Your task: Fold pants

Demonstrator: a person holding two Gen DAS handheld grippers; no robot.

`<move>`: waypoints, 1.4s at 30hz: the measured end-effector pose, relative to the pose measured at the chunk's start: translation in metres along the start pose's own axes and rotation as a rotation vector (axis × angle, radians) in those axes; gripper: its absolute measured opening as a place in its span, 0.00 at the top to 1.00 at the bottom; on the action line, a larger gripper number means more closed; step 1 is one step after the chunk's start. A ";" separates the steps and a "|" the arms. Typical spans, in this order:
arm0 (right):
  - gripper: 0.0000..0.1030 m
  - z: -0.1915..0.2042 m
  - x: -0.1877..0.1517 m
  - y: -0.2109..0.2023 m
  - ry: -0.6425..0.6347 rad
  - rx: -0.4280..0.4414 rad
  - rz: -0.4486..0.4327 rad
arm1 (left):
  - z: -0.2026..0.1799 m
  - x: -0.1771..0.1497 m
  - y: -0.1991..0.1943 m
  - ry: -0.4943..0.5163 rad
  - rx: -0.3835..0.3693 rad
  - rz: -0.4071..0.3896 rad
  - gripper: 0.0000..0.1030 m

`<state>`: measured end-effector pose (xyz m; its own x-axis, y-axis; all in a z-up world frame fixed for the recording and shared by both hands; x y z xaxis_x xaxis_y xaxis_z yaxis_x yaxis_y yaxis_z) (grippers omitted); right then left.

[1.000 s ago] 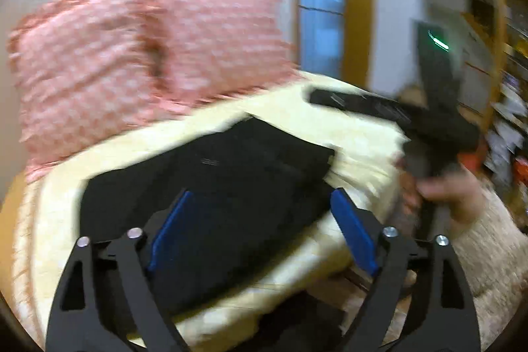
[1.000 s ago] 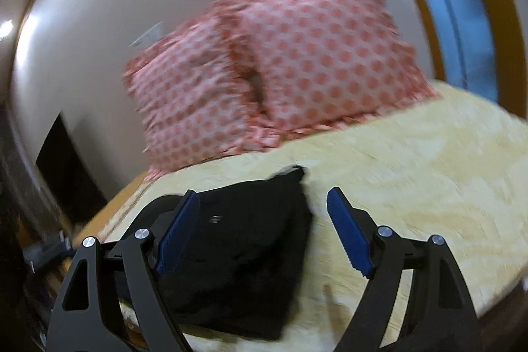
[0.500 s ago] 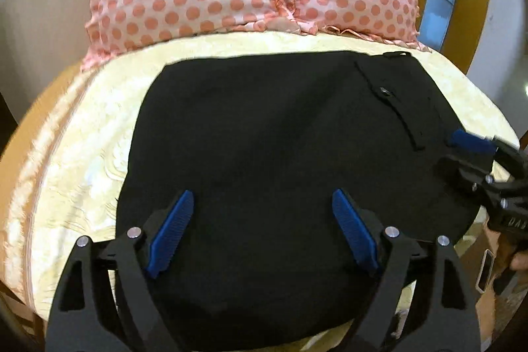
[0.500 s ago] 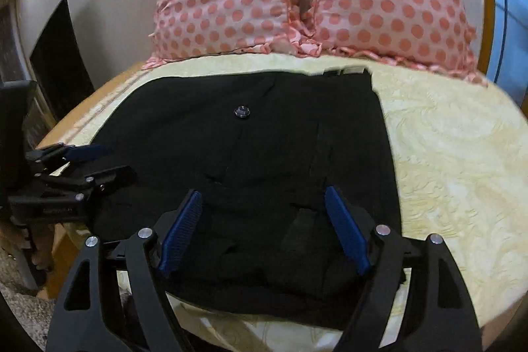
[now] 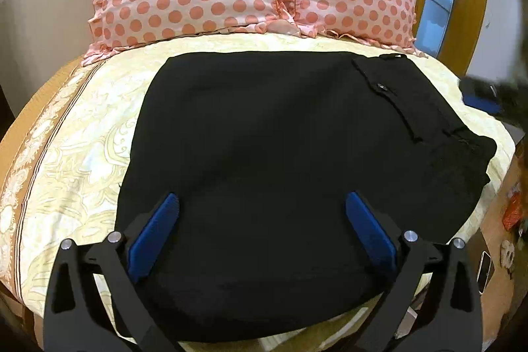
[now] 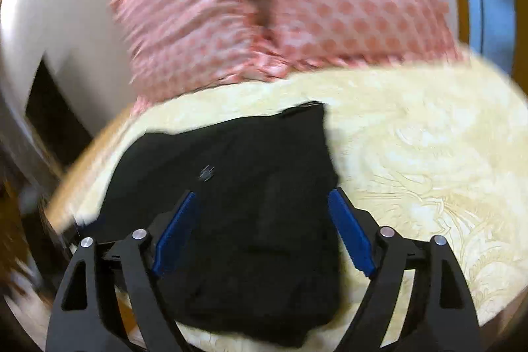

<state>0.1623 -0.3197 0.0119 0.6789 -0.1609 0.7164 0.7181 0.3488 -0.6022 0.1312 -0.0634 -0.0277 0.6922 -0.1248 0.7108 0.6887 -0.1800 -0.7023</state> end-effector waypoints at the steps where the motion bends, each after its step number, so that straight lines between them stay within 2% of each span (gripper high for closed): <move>1: 0.19 -0.014 0.005 0.010 0.054 -0.005 0.052 | -0.001 -0.003 -0.004 0.000 0.000 -0.006 0.02; 4: 0.19 -0.032 0.010 0.034 0.141 0.023 0.147 | -0.002 -0.006 -0.007 0.001 -0.007 -0.016 0.02; 9: 0.20 -0.029 0.003 0.060 0.142 0.033 0.225 | -0.002 -0.006 -0.008 0.004 -0.016 -0.023 0.02; 11: 0.26 -0.022 -0.002 0.058 0.098 0.025 0.215 | -0.002 -0.007 -0.008 0.006 -0.018 -0.026 0.02; 15: 0.31 -0.015 -0.007 0.051 0.015 0.004 0.204 | -0.003 -0.007 -0.008 0.005 -0.019 -0.031 0.02; 19: 0.35 -0.023 -0.007 0.055 0.050 0.025 0.198 | -0.002 -0.007 -0.008 0.004 -0.020 -0.034 0.02; 21: 0.44 -0.020 -0.007 0.055 0.008 -0.003 0.185 | 0.000 -0.004 -0.012 -0.011 -0.047 -0.023 0.02; 22: 0.53 -0.016 -0.007 0.053 -0.025 -0.012 0.168 | 0.002 0.000 -0.015 -0.024 -0.070 -0.019 0.03; 23: 0.73 -0.011 -0.006 0.048 -0.056 0.009 0.148 | 0.007 0.004 -0.019 -0.044 -0.093 -0.019 0.03; 24: 0.74 -0.008 -0.005 0.046 -0.063 0.026 0.137 | 0.017 0.012 -0.026 -0.079 -0.110 -0.030 0.03; 26: 0.76 0.000 -0.005 0.040 -0.117 0.009 0.114 | 0.037 0.027 -0.033 -0.126 -0.115 -0.051 0.03; 28: 0.76 0.000 -0.005 0.042 -0.134 -0.002 0.119 | 0.060 0.043 -0.034 -0.168 -0.107 -0.054 0.03; 30: 0.74 -0.005 -0.005 0.047 -0.105 0.009 0.133 | 0.080 0.055 -0.025 -0.190 -0.088 -0.023 0.06; 34: 0.59 -0.016 -0.006 0.054 -0.042 0.026 0.169 | 0.106 0.065 0.010 -0.230 -0.098 0.115 0.12; 35: 0.55 -0.017 -0.006 0.056 -0.032 0.031 0.175 | 0.107 0.065 0.019 -0.236 -0.117 0.150 0.12; 38: 0.49 -0.022 -0.006 0.061 -0.008 0.049 0.187 | 0.108 0.063 0.042 -0.228 -0.112 0.223 0.17; 42: 0.43 -0.023 -0.006 0.062 0.004 0.095 0.188 | 0.100 0.068 0.051 -0.215 -0.152 0.236 0.18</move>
<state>0.2067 -0.3181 -0.0376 0.8005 -0.0886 0.5927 0.5611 0.4583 -0.6893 0.2346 0.0161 -0.0192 0.8694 0.0247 0.4936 0.4753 -0.3155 -0.8213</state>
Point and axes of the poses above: each gripper's, at about its wrist camera, not at the fingertips, and y roughly the way its jaws point, z to its left, x to its top, the point moved 6 cm from there along y, roughly the way its jaws point
